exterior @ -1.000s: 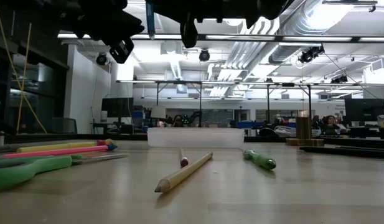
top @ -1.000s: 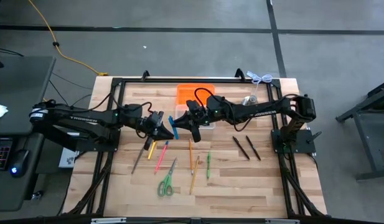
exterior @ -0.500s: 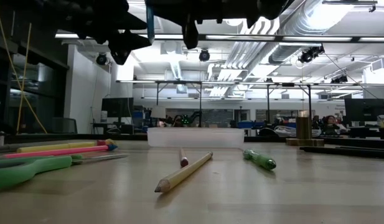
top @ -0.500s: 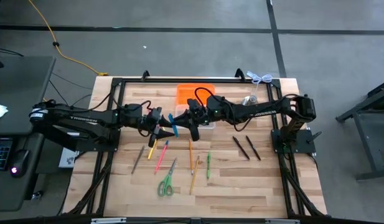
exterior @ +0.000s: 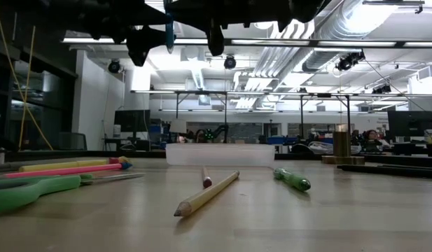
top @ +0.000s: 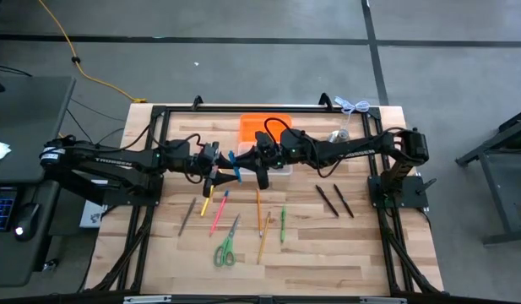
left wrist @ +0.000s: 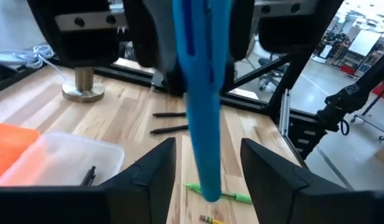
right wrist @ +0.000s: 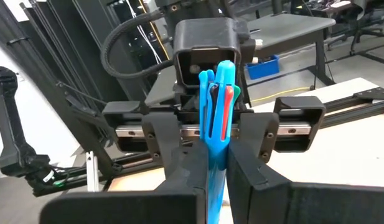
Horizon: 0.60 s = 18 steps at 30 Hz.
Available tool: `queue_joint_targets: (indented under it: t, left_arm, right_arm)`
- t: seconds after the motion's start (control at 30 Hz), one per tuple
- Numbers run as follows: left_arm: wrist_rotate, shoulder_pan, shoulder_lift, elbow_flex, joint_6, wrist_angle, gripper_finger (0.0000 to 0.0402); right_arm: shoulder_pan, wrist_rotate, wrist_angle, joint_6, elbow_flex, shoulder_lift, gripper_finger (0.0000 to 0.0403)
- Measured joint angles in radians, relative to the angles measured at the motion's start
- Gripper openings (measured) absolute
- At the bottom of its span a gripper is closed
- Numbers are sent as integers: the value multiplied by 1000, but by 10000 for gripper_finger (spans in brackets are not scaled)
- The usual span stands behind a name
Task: Pick & place school supplies into a supply box
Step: Put the blue pen into the transparent supply box
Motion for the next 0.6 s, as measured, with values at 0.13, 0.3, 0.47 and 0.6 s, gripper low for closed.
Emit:
queue_joint_targets:
  t: [0.13,0.3,0.47,0.6]
  left_arm:
    - [-28,0,0,0,0,19,196]
    - [-33,0,0,0,0,18,174]
    - [-33,0,0,0,0,18,138]
    - [-35,0,0,0,-4,17,99]
  right_arm:
    - [0,2,0,-2,0,0,12]
    - [0,3,0,-11,0,0,12]
    - [0,3,0,-19,0,0,12]
    - [0,1,0,-22,0,0,12]
